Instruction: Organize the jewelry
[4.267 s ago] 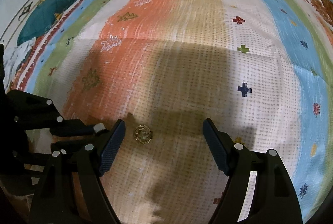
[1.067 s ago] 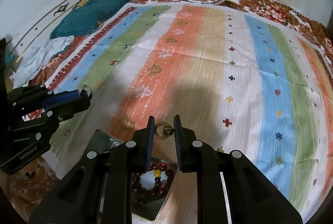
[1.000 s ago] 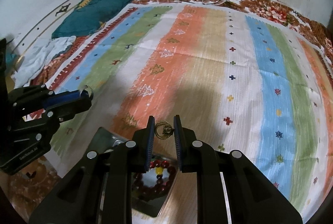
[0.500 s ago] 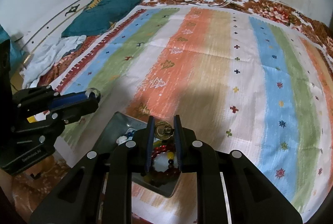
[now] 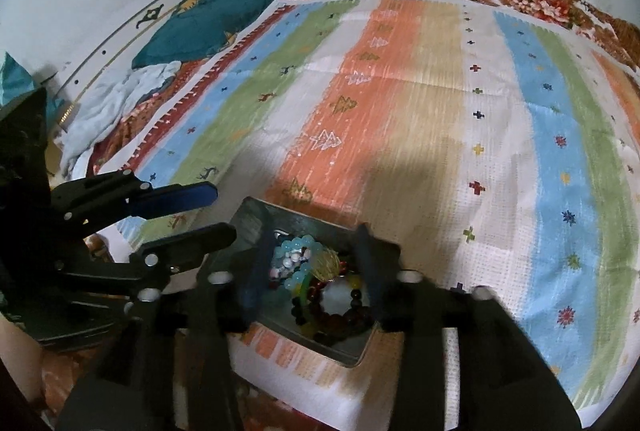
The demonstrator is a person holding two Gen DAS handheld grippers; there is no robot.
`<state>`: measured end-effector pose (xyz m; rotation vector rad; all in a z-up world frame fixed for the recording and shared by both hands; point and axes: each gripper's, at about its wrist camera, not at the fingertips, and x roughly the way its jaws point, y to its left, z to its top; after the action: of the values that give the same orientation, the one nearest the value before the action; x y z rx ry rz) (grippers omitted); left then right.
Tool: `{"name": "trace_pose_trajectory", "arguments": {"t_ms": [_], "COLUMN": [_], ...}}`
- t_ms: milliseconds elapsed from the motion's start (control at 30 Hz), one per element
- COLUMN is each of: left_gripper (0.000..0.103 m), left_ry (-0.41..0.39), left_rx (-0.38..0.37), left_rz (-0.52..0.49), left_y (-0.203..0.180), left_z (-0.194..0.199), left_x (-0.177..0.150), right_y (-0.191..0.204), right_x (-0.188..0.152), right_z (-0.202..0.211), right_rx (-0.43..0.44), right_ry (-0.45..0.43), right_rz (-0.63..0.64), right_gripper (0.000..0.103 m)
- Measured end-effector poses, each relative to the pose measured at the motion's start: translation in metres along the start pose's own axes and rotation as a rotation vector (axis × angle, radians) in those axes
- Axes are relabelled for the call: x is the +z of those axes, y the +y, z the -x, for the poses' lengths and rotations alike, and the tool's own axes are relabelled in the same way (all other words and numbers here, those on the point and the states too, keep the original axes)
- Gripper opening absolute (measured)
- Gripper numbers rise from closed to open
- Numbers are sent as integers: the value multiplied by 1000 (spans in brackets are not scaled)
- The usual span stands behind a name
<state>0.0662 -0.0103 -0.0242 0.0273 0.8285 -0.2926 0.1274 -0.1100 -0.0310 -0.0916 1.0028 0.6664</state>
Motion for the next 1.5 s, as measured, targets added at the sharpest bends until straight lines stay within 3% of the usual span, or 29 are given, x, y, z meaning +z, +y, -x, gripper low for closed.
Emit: {"name": "trace_pose_trajectory", "arguments": {"t_ms": [267,433,700,967,1233,1500], "left_gripper": [53,77,96,97,97,97], "left_ry": [-27,-36,-20,-7,-48,-81], "left_rx": [12,30,82,107,154,166], "left_rz": [20,21,17,34,45,29], "left_y": [-2,-4,-7,-10,-17,-25], "left_z": [15,19,25,34,46,51], "left_x": [-7,-10,-19,-30,-38,-41], "right_y": [-8,-10,-18,-5,9,9], "right_x": [-10,-18,-35,-56,-71,-77], "right_z": [20,31,41,55,68,78], "right_rx": [-35,-86,-114,-144,-157,-166], "right_ry": [-50,-84,-101,-153,-210,-259], "right_rz": [-20,-14,-41,16,71,49], "right_gripper": [56,63,82,97,98,98]}}
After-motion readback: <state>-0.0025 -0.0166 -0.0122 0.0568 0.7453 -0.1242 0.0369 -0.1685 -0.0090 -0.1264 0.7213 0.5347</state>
